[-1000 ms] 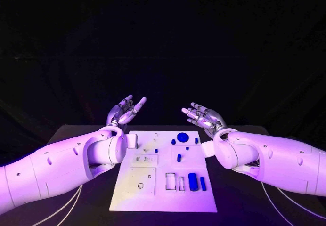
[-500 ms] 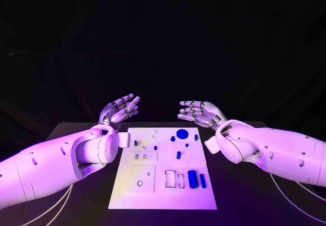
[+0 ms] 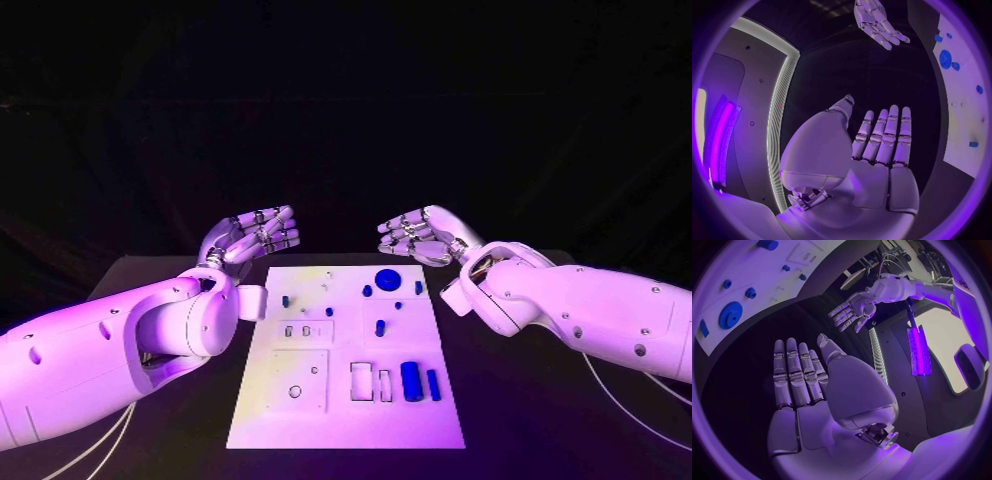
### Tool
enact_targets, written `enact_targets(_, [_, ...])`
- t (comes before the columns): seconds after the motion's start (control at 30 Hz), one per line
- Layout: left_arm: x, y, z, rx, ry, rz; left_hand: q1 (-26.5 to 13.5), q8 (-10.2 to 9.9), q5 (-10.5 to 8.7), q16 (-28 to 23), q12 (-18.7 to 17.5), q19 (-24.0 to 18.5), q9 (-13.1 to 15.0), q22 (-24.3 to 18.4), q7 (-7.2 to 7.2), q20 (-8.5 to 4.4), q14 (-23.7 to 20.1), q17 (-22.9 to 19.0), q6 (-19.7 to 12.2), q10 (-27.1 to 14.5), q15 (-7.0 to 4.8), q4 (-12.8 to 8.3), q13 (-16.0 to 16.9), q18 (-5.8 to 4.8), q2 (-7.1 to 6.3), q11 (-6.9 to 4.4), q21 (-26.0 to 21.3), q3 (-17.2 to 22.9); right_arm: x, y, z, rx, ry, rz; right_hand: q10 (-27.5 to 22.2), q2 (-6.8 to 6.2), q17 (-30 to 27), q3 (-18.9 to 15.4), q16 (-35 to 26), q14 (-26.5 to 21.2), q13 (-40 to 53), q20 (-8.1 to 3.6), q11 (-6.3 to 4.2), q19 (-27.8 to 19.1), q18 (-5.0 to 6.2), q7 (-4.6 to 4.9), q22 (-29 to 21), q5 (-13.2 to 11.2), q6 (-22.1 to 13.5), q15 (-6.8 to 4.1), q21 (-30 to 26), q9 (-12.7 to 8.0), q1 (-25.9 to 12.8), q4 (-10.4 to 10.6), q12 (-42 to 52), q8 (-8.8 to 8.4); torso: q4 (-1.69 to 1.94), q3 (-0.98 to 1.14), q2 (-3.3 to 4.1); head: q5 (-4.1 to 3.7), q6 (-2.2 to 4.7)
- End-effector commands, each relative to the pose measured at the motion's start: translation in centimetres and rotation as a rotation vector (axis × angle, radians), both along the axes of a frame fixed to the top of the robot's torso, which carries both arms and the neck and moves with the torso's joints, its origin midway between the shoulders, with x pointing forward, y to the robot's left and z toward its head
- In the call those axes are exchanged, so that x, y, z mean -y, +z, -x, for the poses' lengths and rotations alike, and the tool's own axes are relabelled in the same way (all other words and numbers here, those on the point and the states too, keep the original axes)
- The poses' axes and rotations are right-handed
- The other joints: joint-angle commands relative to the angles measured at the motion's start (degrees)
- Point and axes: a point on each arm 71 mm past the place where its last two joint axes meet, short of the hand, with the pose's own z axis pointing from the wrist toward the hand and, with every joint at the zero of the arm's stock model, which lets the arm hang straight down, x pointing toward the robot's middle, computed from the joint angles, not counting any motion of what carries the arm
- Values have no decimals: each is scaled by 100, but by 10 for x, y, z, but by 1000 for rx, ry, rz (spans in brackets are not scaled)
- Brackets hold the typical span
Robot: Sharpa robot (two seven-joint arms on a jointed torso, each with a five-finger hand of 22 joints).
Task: Assemble the parts on the task board
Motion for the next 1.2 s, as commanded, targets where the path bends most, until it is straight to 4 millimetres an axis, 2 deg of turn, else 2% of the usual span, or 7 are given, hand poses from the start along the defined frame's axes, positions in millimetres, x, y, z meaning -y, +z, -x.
enact_targets(0.03, [5,8,6,21,-51,25,40,32,-36,60,13,369,10,64,241,-10,478,30,464,444,-111,-170,17,227,82,-85,233,-14,-6,5,-1,113,19,224,793,-244,196,412,205,1035,49,-371,-236,993,43,-162,145,25,649,-343,454,37,24,-86,4,14,32,22,190,-36,20])
enact_targets(0.37, [11,21,19,32,-104,48,49,14,-35,43,-10,424,6,76,235,-17,512,31,486,470,-119,-202,14,239,88,-92,275,-12,-20,13,-4,209,10,563,1167,-614,880,655,930,2447,138,-829,-486,2116,38,-361,626,-72,1009,-762,1372,60,-201,22,-38,56,110,34,509,-157,23])
enact_targets(0.47, [14,24,22,36,-117,56,49,12,-36,41,-13,431,6,78,235,-18,514,31,488,471,-119,-205,13,240,89,-91,280,-12,-24,14,-5,218,9,651,1241,-784,1491,808,1717,2451,249,-940,-571,2388,20,-425,816,-76,1078,-836,1666,62,-324,203,-20,40,126,30,586,-197,17])
enact_targets(0.57, [15,27,24,39,-126,63,47,7,-36,37,-19,440,4,80,236,-19,517,30,487,471,-119,-208,12,242,90,-90,287,-13,-28,15,-5,228,8,715,1182,-923,1958,948,2363,2472,332,-978,-575,2554,14,-444,1006,-77,1055,-841,1912,58,-364,331,-37,-3,135,26,643,-203,40])
enact_targets(0.73, [15,29,25,40,-129,65,40,-7,-37,25,-36,464,1,86,242,-24,522,29,485,466,-117,-216,9,245,91,-87,305,-18,-33,17,-6,236,8,788,802,-1129,3880,1191,4403,2507,406,-986,-511,3067,-253,-431,3124,-92,991,-783,3652,65,-382,554,-22,-61,147,29,712,-216,80])
enact_targets(0.83, [15,30,26,40,-130,65,40,-7,-37,25,-37,464,1,86,242,-24,523,29,485,466,-117,-216,9,245,91,-87,306,-18,-35,17,-6,240,9,818,671,-1203,4679,1290,5208,2510,442,-965,-490,3199,-352,-427,3954,-97,968,-764,4325,74,-363,663,10,-70,157,24,741,-227,91])
enact_targets(1.2, [14,35,28,47,-135,67,8,-23,-41,6,-56,487,0,91,248,-30,525,25,487,466,-114,-212,8,247,87,-82,325,-37,-41,16,-8,250,9,882,450,-1308,5873,1416,6383,2502,510,-903,-464,3378,-529,-455,5432,-93,912,-751,5472,93,-291,846,50,-78,223,3,833,-277,110])
